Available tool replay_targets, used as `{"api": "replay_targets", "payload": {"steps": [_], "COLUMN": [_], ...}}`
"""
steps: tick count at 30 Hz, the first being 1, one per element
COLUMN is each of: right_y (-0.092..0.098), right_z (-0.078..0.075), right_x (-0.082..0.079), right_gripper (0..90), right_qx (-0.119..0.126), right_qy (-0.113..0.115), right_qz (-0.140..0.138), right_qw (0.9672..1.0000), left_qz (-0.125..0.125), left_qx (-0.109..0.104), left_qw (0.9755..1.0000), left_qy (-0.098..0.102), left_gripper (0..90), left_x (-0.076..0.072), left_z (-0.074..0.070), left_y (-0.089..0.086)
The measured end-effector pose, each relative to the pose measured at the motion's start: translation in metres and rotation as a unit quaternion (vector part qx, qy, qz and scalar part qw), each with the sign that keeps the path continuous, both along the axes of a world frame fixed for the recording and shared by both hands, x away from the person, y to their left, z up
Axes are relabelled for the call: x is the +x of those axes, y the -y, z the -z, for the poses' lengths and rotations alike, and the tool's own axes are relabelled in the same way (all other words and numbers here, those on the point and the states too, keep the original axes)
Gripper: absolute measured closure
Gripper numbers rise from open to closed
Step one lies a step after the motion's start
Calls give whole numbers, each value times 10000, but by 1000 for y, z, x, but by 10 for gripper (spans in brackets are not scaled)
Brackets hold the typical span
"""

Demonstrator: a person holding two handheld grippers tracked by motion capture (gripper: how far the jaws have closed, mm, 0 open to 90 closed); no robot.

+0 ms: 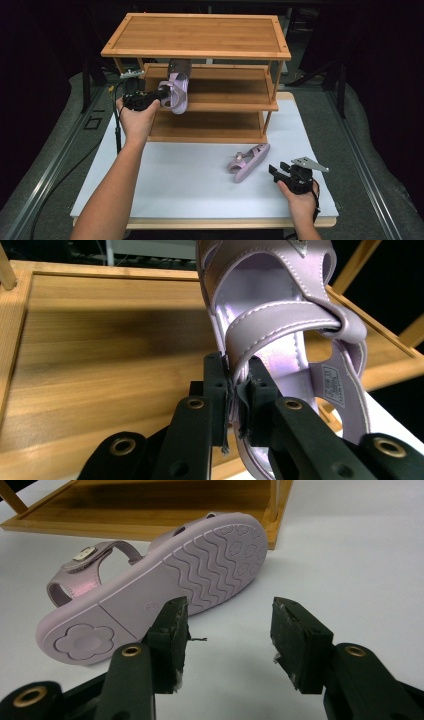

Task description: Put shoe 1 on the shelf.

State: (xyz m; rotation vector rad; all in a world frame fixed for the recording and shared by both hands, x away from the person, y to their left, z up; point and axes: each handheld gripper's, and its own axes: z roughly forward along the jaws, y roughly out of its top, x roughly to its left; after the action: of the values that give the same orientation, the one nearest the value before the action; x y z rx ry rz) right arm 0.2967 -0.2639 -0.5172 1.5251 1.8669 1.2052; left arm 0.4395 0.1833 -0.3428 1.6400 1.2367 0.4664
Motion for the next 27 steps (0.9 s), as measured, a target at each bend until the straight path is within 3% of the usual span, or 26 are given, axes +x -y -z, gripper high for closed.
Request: {"api": "replay_targets", "payload": {"steps": [17, 27], "right_y": [1, 1], "right_z": [0, 1], "right_x": [0, 1], "right_gripper": [490, 490], "right_qx": [59, 45], "right_qy": [-10, -9], "right_qz": [-43, -65], "right_qw": [10000, 10000], "left_qz": [-254, -331], "left_qx": [12, -216], "left_qw": [9997, 9991], "left_qy": [60, 124], "left_gripper": [826, 800], "left_x": [27, 41], "left_z": [7, 16], "left_y": [15, 21]}}
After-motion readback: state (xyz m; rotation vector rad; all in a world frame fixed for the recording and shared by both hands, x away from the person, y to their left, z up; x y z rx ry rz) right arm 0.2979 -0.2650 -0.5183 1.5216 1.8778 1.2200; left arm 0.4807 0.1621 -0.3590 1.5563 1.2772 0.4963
